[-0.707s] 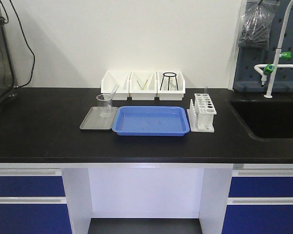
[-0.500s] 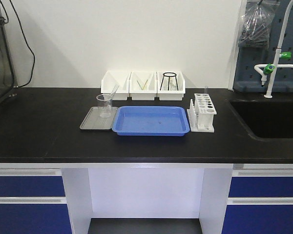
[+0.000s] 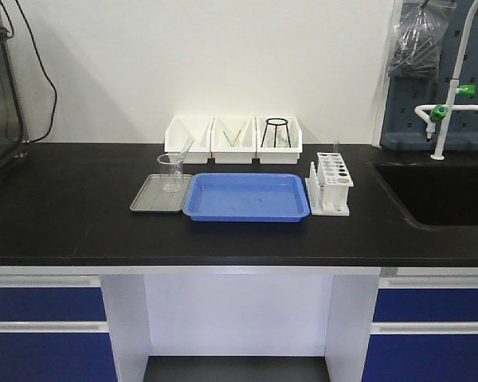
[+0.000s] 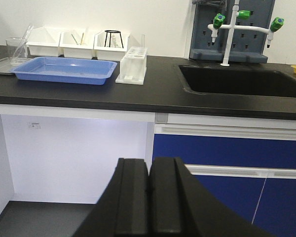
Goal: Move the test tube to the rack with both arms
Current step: 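Drive the base forward toward the bench with the white bins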
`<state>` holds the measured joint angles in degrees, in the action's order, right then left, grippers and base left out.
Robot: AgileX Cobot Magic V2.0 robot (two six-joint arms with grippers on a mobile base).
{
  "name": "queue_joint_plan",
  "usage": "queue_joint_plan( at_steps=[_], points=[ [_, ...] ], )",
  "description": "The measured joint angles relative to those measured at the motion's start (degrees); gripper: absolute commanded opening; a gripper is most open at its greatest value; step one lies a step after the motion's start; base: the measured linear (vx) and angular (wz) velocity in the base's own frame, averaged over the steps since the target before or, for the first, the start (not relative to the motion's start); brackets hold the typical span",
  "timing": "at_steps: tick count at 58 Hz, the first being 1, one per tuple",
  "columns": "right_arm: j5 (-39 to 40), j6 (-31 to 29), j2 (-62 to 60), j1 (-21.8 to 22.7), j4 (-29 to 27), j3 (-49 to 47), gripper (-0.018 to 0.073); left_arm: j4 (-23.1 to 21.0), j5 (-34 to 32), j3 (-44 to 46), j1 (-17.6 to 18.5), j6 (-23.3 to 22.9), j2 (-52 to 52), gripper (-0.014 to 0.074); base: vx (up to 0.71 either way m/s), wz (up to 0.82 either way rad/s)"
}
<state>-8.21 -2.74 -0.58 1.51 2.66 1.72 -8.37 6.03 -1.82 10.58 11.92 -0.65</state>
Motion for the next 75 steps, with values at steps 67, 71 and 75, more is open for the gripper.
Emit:
queue_joint_plan(
  at_steps=[67,71,75],
  points=[
    [0.0,-0.04,0.0,0.0,0.0,0.0,-0.0011,0.0,0.0,0.0,0.0,0.0,0.0,-0.0007,0.19,-0.02],
    [0.0,-0.04,0.0,0.0,0.0,0.0,-0.0011,0.0,0.0,0.0,0.0,0.0,0.0,-0.0007,0.38,-0.01],
    [0.0,-0.04,0.0,0.0,0.0,0.0,-0.0011,0.0,0.0,0.0,0.0,0.0,0.0,-0.0007,0.4,0.02]
  ],
)
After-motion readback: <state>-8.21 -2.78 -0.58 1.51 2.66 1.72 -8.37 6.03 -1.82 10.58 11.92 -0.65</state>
